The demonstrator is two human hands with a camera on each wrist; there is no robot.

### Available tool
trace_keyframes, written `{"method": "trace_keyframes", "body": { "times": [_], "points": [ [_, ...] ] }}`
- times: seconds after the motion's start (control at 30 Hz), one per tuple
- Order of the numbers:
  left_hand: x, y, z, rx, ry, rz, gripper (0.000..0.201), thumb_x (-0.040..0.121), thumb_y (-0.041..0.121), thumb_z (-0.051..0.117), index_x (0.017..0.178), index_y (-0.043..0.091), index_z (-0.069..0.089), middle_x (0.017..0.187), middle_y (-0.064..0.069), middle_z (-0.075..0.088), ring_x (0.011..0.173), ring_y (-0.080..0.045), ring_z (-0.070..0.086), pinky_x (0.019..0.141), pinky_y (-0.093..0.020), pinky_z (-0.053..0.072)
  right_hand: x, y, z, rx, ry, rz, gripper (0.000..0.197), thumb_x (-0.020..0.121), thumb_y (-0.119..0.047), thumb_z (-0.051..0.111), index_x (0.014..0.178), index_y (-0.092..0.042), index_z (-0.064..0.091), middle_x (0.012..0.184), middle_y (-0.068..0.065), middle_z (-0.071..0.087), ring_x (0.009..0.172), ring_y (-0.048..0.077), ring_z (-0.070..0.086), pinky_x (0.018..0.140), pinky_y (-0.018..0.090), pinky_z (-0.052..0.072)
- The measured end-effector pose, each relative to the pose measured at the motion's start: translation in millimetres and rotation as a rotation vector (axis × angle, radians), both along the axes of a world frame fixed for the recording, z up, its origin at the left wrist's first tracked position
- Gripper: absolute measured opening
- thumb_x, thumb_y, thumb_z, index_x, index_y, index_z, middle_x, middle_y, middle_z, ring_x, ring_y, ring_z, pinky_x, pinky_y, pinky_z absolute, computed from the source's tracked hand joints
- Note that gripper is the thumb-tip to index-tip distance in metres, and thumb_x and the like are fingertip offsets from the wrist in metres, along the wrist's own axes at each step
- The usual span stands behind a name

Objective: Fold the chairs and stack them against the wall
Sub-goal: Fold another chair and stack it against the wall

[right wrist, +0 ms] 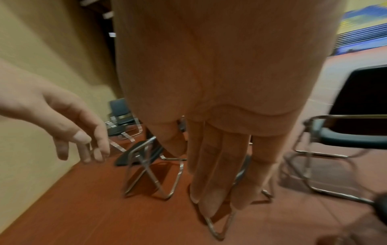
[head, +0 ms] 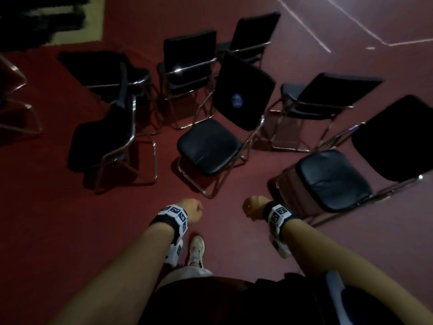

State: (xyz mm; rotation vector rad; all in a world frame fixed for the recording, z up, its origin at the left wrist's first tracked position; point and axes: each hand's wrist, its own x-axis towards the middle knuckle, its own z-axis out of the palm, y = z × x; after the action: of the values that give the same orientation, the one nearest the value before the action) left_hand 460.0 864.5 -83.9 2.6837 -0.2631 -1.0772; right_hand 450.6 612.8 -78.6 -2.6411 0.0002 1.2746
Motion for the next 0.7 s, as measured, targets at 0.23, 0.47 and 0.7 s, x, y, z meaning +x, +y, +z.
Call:
{"method": "trace_keyframes", "body": {
  "times": [0.23,0.47,0.7],
  "points": [
    [136,-108,-9,-0.069,-0.004,-0.33,0.032,0.095,0.029,0.052,0.123,0.024,0.066,0.128,-0.004,0.066,0.115,-0.025,0.063,0.097,-0.03,0.05,46,-84,6,-0.051,-0.014,-0.329,0.026,0.092,-0.016,0.055,0.107,-0.007,0.073,0.106,0.011,0.075,0.099,0.028,0.071,0.086,0.04,0.059],
    [193,-241,-15,-0.078,0.024,-0.652,0.034,0.094,0.031,0.052,0.125,0.025,0.066,0.129,-0.003,0.065,0.116,-0.026,0.062,0.1,-0.034,0.049,58,-160,19,-0.088,-0.155,-0.601,0.034,0.09,-0.035,0.046,0.108,-0.02,0.071,0.111,0.009,0.072,0.101,0.031,0.068,0.087,0.034,0.054],
    [197,-389,-22,-0.129,0.026,-0.829,0.034,0.094,0.028,0.052,0.124,0.023,0.067,0.13,-0.006,0.065,0.119,-0.028,0.061,0.098,-0.032,0.047,31,-279,14,-0.16,-0.114,-0.731,0.033,0.094,-0.029,0.049,0.117,-0.015,0.068,0.12,0.01,0.068,0.106,0.032,0.064,0.09,0.035,0.051]
  ]
}}
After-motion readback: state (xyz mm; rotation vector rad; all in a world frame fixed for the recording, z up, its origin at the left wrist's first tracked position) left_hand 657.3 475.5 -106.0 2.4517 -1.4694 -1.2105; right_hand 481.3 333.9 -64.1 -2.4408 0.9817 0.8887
